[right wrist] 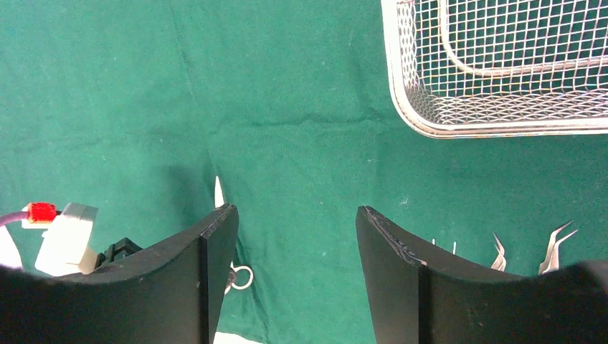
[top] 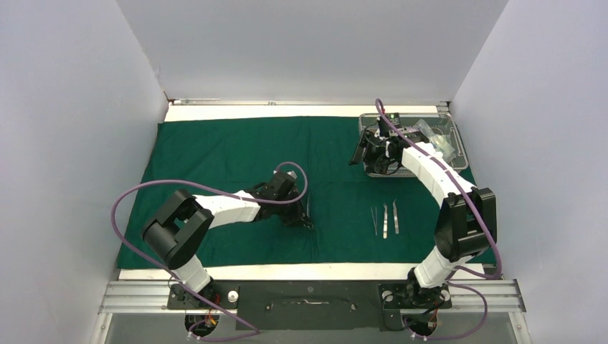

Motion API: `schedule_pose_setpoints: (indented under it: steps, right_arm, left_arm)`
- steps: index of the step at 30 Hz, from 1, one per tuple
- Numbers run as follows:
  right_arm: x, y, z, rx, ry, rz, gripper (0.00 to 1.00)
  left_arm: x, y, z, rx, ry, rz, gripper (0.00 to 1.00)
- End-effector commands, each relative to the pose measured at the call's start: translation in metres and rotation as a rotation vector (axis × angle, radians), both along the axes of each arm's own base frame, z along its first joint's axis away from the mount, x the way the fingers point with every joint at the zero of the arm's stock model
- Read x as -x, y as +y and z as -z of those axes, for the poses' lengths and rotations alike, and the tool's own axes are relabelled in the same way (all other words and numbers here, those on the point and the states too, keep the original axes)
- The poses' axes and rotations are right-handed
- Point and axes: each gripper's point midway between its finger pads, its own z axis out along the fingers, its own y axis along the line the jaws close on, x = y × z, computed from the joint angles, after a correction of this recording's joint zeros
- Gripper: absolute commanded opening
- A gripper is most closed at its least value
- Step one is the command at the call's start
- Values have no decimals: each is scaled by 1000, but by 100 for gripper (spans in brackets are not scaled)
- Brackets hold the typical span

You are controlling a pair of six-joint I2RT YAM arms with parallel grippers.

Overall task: Open and lay out the surgical kit
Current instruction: Place the medical item in the surgical kit.

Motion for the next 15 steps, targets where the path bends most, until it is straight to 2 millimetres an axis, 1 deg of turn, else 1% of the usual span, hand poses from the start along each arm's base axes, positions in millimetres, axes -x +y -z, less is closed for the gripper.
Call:
schedule_pose_setpoints:
  steps: [1, 4, 6, 8, 12, 13, 15]
  right_arm:
    - [-9, -5, -9, 8, -31, 9, 58]
    - [-11, -4, -13, -7, -36, 13, 58]
    - [-13, -3, -17, -18, -43, 13, 58]
    - [-16, -2, -23, -27, -54, 12, 58]
    - [-23, -5, -40, -35, -94, 31, 58]
    - [-27, -9, -47, -28, -119, 53, 57]
    - [-34, -15, -62, -27, -177, 80, 57]
  left_arm:
    - [6, -3, 1, 24, 26, -8, 8]
    - [7, 5, 0, -8, 23, -16, 21]
    - [6, 9, -5, -25, 13, -23, 36]
    - [3, 12, -12, -47, -10, -26, 46]
    - [-8, 23, -31, -128, -77, -19, 62]
    - [-12, 26, -38, -147, -101, -16, 67]
    - [-15, 34, -48, -193, -136, -9, 71]
